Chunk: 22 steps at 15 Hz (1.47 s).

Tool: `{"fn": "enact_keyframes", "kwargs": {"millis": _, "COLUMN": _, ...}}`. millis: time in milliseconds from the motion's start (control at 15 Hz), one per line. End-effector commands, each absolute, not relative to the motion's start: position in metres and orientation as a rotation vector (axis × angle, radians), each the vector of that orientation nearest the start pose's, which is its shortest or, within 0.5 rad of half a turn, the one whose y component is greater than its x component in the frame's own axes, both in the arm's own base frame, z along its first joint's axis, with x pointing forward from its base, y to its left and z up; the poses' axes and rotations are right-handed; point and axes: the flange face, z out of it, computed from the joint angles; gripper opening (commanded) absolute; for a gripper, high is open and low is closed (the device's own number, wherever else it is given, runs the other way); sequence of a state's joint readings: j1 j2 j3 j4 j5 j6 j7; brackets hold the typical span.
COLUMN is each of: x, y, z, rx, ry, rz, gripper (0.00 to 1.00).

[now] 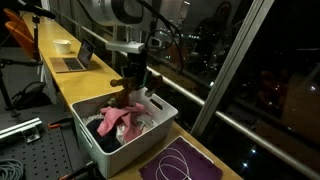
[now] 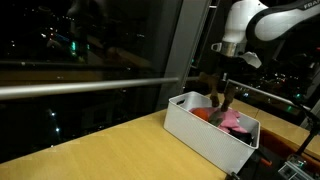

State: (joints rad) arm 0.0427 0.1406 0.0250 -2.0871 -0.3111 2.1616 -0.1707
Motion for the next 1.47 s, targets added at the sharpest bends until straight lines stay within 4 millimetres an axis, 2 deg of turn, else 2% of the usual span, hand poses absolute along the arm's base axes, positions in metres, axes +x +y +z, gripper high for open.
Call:
{"fn": "enact_keyframes", "kwargs": {"millis": 0, "x": 0.504, "y": -0.043, "z": 0.355, "rx": -3.297, "ry": -0.675, "rz": 0.156, "gripper": 0.26}}
{"fn": "enact_keyframes", "kwargs": {"millis": 67, "x": 0.497, "y": -0.050, "z": 0.351, "rx": -3.291, "ry": -0.677, "rz": 0.169, "gripper": 0.37}}
{"fn": "enact_keyframes", "kwargs": {"millis": 133, "x": 0.489, "y": -0.057, "z": 0.349, "rx": -3.284, "ry": -0.679, "rz": 0.172, "gripper": 0.44}}
{"fn": "enact_keyframes", "kwargs": {"millis": 267, "x": 0.476, "y": -0.053, "z": 0.344, "rx": -3.268, "ry": -0.694, "rz": 0.170, "gripper": 0.57}}
{"fn": "enact_keyframes", "kwargs": {"millis": 467, "x": 0.469, "y": -0.022, "z": 0.343, "rx": -3.246, "ry": -0.737, "rz": 0.149, "gripper": 0.80}}
{"fn": "enact_keyframes", "kwargs": {"millis": 667, "x": 0.467, "y": 0.018, "z": 0.356, "rx": -3.222, "ry": -0.769, "rz": 0.116, "gripper": 0.99}}
{"fn": "enact_keyframes", "kwargs": {"millis": 933, "x": 0.465, "y": 0.059, "z": 0.393, "rx": -3.194, "ry": -0.758, "rz": 0.041, "gripper": 1.00}}
{"fn": "enact_keyframes", "kwargs": {"millis": 1000, "x": 0.470, "y": 0.047, "z": 0.370, "rx": -3.209, "ry": -0.789, "rz": 0.069, "gripper": 1.00}}
{"fn": "enact_keyframes", "kwargs": {"millis": 1200, "x": 0.467, "y": 0.060, "z": 0.388, "rx": -3.204, "ry": -0.788, "rz": 0.036, "gripper": 1.00}}
{"fn": "enact_keyframes", "kwargs": {"millis": 1400, "x": 0.466, "y": 0.059, "z": 0.389, "rx": -3.204, "ry": -0.787, "rz": 0.037, "gripper": 1.00}}
